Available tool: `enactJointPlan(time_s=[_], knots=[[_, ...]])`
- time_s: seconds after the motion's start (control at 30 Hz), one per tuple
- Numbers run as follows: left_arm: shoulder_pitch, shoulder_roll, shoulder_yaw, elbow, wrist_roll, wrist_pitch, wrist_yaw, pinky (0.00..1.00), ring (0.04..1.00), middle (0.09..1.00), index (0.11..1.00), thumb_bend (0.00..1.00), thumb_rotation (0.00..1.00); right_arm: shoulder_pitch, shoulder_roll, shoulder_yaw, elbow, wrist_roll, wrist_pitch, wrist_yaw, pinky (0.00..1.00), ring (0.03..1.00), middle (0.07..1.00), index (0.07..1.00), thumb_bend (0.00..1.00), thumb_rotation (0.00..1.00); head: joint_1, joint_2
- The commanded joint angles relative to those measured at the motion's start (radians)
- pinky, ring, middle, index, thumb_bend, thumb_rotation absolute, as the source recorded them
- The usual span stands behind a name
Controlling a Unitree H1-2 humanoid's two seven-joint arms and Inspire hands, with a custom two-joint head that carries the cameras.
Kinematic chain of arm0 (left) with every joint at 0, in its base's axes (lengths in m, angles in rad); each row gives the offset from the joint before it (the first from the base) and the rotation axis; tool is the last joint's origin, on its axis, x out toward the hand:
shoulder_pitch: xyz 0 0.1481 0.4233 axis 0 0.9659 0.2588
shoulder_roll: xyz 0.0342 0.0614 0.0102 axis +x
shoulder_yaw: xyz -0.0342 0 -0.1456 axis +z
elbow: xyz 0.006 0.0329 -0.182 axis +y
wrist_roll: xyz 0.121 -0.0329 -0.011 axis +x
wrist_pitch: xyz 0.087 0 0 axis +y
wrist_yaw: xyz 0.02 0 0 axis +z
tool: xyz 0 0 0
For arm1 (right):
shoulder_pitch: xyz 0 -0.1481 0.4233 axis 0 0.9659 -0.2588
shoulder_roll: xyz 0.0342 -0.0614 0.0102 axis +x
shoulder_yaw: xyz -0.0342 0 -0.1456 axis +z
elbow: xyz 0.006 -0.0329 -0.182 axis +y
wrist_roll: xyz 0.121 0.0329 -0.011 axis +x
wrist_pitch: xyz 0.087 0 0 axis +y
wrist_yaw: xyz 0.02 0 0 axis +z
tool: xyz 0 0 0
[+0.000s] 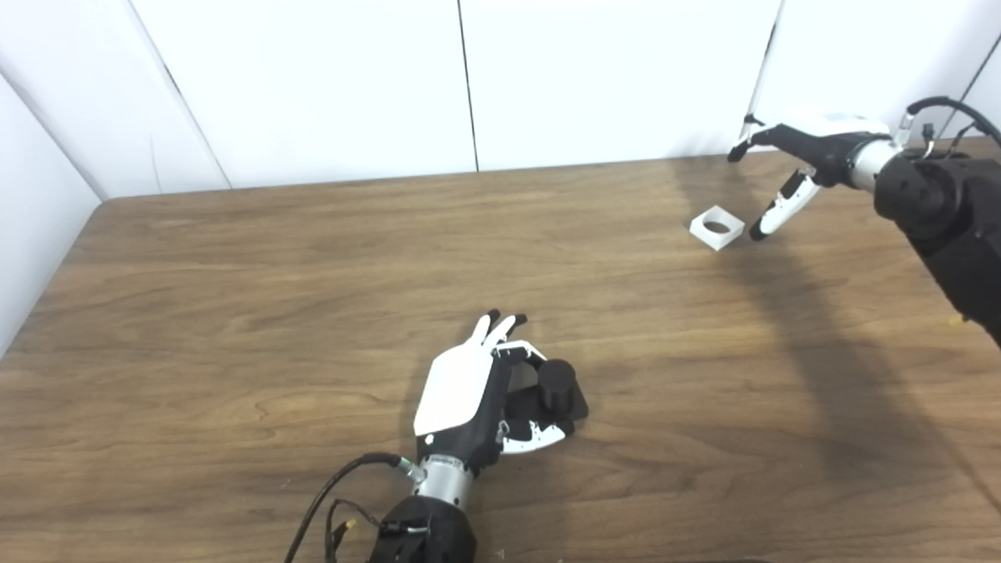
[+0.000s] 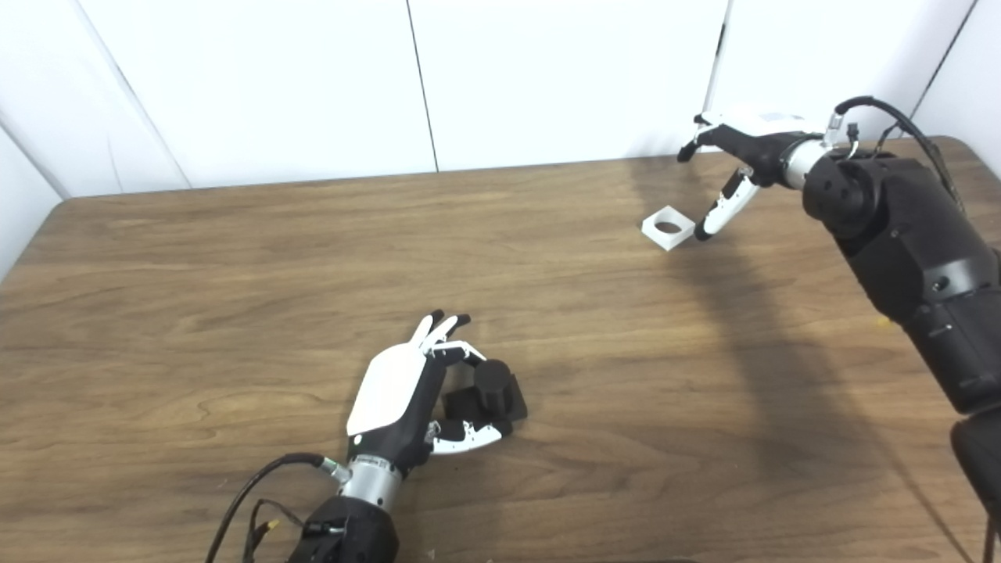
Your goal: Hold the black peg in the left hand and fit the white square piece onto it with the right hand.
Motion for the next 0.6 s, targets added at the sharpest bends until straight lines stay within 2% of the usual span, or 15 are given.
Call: enactJointPlan(time_s=[0.0, 0.57], knots=[[0.007, 0.003, -0.002, 0.031, 0.019, 0.019, -0.017, 0.92, 1.0, 0.933, 0.495, 0.51, 0.07, -0.079, -0.019, -0.002, -0.007, -0.009, -0.035, -0.004, 1.0, 1.0, 1.0, 0.8, 0.89, 0.21, -0.001, 0.001], [0.006, -0.007, -0.002, 0.049, 0.015, 0.012, 0.01, 0.92, 1.0, 0.931, 0.495, 0.51, 0.07, -0.128, 0.003, 0.074, 0.058, -0.071, -0.104, 0.027, 1.0, 1.0, 1.0, 0.8, 0.89, 0.25, -0.001, 0.0]])
